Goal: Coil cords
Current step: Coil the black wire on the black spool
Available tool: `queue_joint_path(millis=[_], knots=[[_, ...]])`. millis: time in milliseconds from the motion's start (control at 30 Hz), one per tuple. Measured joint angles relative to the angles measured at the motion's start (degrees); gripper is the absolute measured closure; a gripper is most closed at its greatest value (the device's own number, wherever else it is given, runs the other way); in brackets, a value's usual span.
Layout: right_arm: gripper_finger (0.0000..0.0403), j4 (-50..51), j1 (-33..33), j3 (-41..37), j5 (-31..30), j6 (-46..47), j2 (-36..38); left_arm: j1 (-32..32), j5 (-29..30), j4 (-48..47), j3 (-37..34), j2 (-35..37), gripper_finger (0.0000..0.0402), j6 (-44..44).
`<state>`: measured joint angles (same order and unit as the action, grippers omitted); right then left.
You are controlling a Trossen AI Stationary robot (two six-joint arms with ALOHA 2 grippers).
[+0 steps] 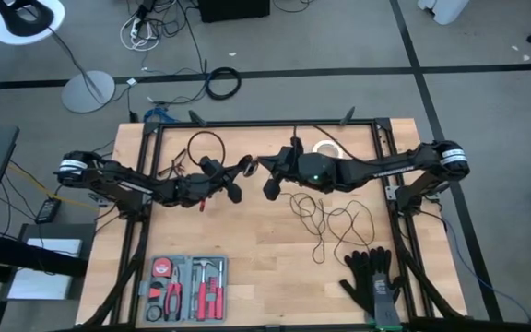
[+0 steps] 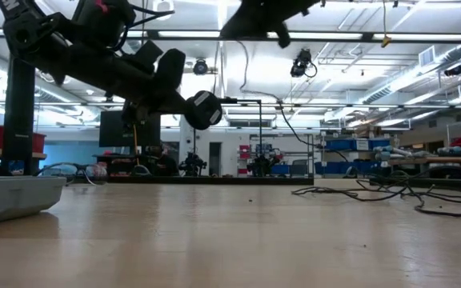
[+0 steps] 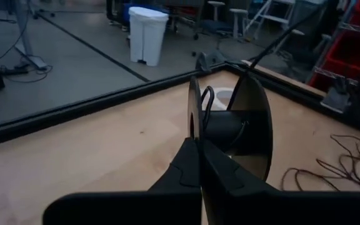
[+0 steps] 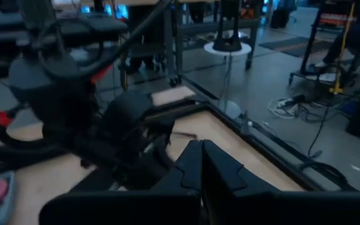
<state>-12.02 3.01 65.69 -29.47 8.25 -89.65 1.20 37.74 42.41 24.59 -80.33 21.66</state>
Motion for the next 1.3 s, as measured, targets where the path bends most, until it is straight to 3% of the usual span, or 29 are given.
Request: queue_joint_path(millis=[133, 333, 567, 800, 1300], knots=[[0.0403, -6.67, -0.20, 0.11, 5.73, -0.46, -5.55, 0.34, -0.02, 0.70, -0.02, -0.04, 0.0401, 0.06], [0.0403, -10.03, -0.67, 0.06, 6.50, -2.10, -10.49, 0.32, -1.44, 0.32, -0.02, -0.07, 0.0401, 0.21], [0.0403, -7.41, -1.36, 0.11, 5.29, -1.88, -10.62, 0.32, -1.63, 0.66, -0.02, -0.07, 0.0401, 0.23], [0.0403, -4.42, -1.30, 0.11, 9.19, 0.13, -10.48, 0.32, -1.68, 2.52, -0.02, -0.07, 0.0401, 0.21], [0.0403, 0.14, 0.02, -2.45, 6.18, 5.68, -10.55, 0.32, -2.11, 5.51, -0.02, -0.07, 0.0401, 1.14]])
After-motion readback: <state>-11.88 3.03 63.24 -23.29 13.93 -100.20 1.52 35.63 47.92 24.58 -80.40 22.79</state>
